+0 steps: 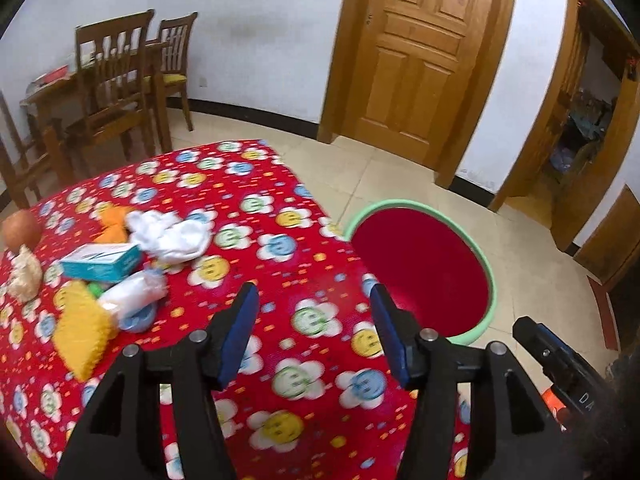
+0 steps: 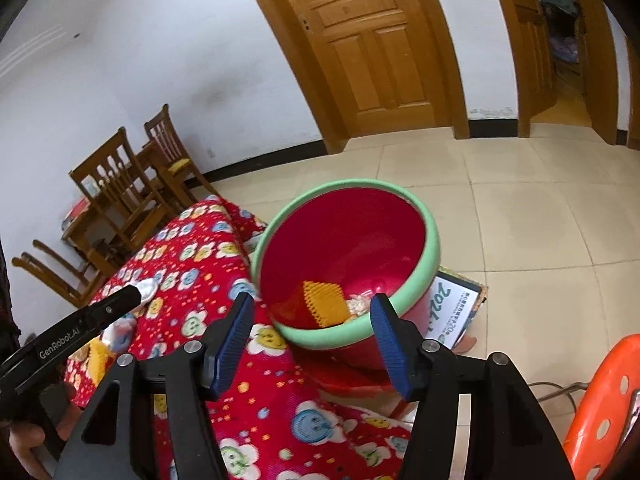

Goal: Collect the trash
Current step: 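Move the yellow foam net over the red bin and open the left tool, then grasp the second yellow foam net on the table with the left tool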

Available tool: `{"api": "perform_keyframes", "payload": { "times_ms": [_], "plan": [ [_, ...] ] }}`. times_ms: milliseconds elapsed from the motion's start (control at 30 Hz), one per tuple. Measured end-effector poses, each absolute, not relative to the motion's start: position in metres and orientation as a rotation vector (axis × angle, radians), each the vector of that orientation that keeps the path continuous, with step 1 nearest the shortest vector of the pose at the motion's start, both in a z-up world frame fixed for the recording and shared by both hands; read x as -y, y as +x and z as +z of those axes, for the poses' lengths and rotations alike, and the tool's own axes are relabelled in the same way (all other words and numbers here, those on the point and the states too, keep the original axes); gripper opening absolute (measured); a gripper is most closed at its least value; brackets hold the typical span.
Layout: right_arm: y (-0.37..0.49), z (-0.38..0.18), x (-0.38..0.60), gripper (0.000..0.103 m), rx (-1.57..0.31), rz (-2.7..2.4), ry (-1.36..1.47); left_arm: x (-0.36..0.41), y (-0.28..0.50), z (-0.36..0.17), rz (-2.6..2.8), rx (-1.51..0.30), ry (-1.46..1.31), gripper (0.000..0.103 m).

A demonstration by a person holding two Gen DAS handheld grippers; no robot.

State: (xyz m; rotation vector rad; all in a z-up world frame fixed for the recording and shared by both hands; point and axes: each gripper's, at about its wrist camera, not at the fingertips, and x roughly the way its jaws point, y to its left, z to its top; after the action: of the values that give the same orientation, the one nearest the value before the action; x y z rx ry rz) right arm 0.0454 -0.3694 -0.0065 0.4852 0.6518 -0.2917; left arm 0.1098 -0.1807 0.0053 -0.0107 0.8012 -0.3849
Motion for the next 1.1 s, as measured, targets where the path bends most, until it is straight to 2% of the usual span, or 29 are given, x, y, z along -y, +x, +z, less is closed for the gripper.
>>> {"api": "perform_keyframes", "payload": {
  "times_ms": [600,1100],
  "plan": [
    [0.053,-0.002,0.314,0.062,-0.680,-0.170,0.442,0.058,0.086,0.019,-0.140,-0.775,-0.098,0.059],
    [0.066,-0.016,0.280,0.062,-0.749,-0.113,0.403,0.000,0.101,-0.018,0.003,-0.843,-0.120,0.062]
  ]
}}
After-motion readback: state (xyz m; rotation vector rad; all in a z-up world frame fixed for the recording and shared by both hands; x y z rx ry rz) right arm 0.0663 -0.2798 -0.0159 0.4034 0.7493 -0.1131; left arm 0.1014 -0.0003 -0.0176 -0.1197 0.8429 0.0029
